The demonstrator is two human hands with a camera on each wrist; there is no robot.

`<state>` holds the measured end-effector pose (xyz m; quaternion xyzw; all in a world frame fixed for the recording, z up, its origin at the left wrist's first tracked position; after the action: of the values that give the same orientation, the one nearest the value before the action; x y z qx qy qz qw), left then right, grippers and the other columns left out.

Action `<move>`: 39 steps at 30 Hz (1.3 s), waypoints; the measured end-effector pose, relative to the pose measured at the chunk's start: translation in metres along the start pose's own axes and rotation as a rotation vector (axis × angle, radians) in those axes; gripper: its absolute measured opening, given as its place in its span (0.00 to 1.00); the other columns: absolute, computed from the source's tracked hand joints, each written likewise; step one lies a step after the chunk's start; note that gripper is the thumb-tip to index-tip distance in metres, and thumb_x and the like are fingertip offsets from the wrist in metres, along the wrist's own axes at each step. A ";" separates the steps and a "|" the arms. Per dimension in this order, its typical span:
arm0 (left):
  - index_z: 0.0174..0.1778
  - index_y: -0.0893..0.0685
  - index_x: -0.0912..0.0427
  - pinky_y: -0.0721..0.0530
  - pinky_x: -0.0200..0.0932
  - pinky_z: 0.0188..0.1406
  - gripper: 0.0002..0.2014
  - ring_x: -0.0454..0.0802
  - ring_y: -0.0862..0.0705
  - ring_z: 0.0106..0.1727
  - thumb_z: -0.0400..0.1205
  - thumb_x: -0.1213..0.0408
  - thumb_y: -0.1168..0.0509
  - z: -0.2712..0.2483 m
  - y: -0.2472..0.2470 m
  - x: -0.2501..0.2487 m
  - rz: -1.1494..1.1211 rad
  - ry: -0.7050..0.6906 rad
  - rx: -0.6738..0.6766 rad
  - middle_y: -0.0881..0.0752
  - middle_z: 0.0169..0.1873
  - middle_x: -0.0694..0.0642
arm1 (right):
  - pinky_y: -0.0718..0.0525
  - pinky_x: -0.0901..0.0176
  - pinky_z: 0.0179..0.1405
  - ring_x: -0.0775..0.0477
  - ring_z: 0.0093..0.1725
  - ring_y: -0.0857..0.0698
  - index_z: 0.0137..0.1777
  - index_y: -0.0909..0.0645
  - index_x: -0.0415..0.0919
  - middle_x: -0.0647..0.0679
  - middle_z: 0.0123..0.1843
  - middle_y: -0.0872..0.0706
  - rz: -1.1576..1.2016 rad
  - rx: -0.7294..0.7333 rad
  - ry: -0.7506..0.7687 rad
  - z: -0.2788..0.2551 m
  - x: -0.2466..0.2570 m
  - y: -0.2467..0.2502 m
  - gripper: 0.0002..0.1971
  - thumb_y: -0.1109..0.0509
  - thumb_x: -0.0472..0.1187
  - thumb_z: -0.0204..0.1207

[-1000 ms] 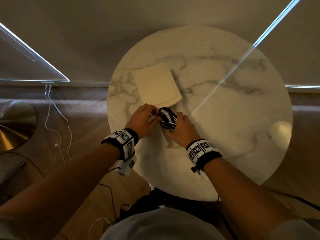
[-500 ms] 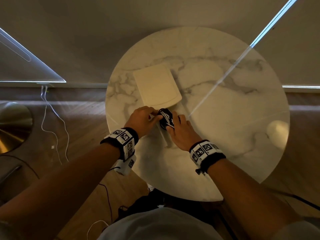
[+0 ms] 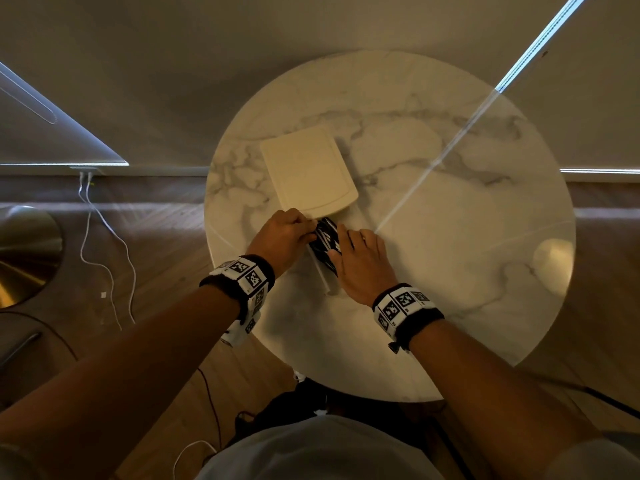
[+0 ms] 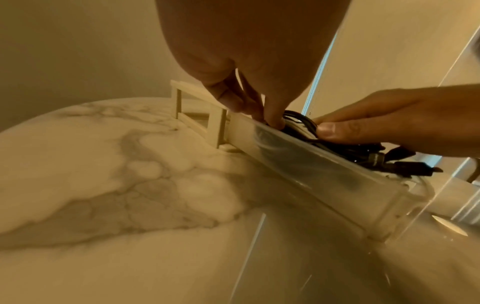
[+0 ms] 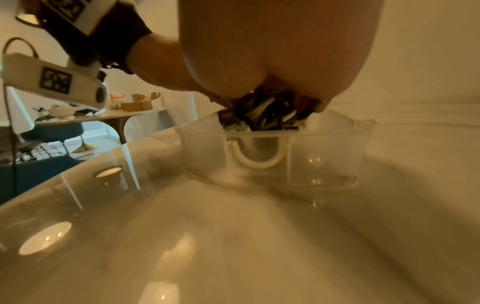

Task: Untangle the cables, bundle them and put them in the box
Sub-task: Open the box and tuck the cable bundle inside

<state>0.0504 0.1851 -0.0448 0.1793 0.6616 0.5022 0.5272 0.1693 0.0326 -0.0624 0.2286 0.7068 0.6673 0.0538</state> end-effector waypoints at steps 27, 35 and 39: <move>0.80 0.32 0.52 0.34 0.37 0.74 0.41 0.53 0.29 0.70 0.72 0.52 0.22 -0.005 -0.003 0.010 -0.082 0.403 0.029 0.34 0.77 0.63 | 0.10 0.42 0.44 0.31 0.45 0.10 0.63 0.12 0.39 0.35 0.66 0.12 0.061 -0.241 0.119 0.009 -0.010 -0.008 0.13 0.28 0.41 0.81; 0.76 0.29 0.47 0.24 0.51 0.74 0.39 0.57 0.30 0.70 0.70 0.43 0.23 -0.002 -0.005 0.014 -0.032 0.392 0.042 0.34 0.75 0.60 | 0.12 0.44 0.53 0.36 0.61 0.12 0.63 0.13 0.37 0.36 0.63 0.11 -0.005 -0.249 0.058 0.016 -0.006 -0.012 0.14 0.30 0.41 0.81; 0.72 0.23 0.53 0.24 0.58 0.71 0.33 0.65 0.25 0.68 0.74 0.42 0.26 0.000 0.002 0.005 -0.061 0.424 -0.025 0.35 0.73 0.62 | 0.15 0.44 0.61 0.36 0.63 0.14 0.67 0.14 0.36 0.37 0.67 0.14 0.017 -0.261 0.090 0.015 -0.008 -0.015 0.16 0.28 0.39 0.81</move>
<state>0.0475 0.1897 -0.0462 0.0429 0.7565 0.5208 0.3933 0.1786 0.0426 -0.0805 0.1954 0.6140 0.7634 0.0458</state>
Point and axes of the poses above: each hand's wrist, its own z-axis towards the middle knuckle, its own y-axis out of the back of the hand, x = y × z, the point moved 1 cm from there along z, towards the middle knuckle
